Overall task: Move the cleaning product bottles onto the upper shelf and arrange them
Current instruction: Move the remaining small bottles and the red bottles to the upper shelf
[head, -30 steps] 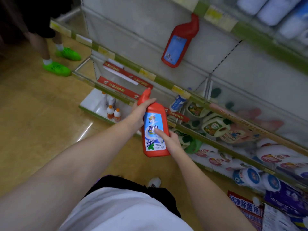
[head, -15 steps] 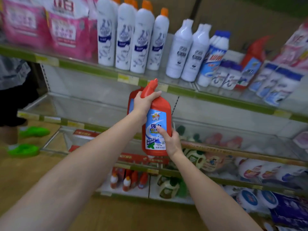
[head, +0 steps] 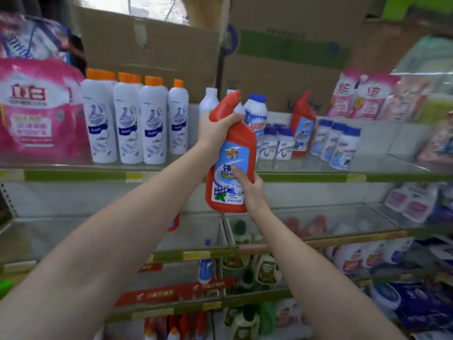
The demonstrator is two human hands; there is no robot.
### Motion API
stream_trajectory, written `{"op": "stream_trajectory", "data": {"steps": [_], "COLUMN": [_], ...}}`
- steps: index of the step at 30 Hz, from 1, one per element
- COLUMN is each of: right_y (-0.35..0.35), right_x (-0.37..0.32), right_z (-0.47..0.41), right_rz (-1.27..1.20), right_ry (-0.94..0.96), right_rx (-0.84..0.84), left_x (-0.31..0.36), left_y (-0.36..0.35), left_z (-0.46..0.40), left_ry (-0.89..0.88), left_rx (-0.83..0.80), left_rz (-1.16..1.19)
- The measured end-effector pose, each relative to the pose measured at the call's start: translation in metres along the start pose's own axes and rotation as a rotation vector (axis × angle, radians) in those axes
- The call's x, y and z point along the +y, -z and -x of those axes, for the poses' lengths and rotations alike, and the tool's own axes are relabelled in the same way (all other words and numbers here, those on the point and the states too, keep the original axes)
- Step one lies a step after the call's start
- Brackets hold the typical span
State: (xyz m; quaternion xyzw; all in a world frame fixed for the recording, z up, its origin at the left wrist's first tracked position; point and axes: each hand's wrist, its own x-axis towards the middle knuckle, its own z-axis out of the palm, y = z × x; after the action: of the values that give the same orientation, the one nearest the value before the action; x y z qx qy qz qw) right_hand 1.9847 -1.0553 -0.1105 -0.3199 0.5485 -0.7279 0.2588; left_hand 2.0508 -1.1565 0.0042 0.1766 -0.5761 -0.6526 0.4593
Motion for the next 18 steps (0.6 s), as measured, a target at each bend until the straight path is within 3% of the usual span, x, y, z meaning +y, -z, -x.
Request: {"op": "stream_trajectory", "data": {"steps": [9,18], "right_y": [0.073,0.179], "right_x": [-0.040,-0.053], "right_z": [-0.043,-0.115], "right_rz": [-0.040,0.057], "right_ry": [0.115,0.154], "right_rx": [0.189,0.237], "left_x": [0.006,-0.035], "left_y": [-0.092,-0.187], "left_z": [-0.034,-0.094], "left_ry": [-0.064,-0.016], "left_rx": [-0.139,-0.300], "left_rz": [-0.007,-0.076]}}
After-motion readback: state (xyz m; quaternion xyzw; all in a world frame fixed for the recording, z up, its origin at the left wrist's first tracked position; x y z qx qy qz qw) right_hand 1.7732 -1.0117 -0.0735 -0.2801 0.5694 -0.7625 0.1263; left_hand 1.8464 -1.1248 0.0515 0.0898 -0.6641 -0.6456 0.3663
